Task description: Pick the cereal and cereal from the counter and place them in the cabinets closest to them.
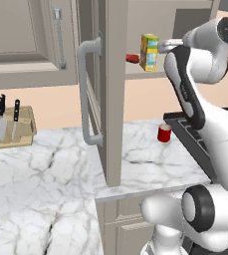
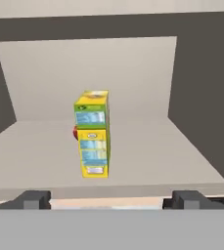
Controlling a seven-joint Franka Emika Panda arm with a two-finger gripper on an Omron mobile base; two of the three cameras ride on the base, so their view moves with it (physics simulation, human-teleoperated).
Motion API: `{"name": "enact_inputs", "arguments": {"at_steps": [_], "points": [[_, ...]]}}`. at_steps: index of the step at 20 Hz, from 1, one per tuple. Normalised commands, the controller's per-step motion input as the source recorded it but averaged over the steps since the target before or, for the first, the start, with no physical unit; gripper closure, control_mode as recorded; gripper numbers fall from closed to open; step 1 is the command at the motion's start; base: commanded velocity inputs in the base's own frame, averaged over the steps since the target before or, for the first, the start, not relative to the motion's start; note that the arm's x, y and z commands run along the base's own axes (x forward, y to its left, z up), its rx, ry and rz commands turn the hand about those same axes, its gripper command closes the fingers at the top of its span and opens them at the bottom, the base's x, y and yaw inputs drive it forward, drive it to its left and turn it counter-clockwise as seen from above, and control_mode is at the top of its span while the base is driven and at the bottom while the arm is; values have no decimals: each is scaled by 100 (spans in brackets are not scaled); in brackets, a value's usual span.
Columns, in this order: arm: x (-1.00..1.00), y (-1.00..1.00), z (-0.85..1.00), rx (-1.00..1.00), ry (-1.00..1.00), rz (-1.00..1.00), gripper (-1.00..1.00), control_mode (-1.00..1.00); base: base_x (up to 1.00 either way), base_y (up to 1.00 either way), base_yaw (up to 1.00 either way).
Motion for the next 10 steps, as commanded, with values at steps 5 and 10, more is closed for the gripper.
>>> {"name": "enact_inputs", "arguments": {"at_steps": [5, 10], "points": [[-100, -6, -31, -1, -8, 4, -100, -100, 0, 0, 0], [-100, -1, -50, -5, -5, 3, -100, -100, 0, 0, 0]]}}
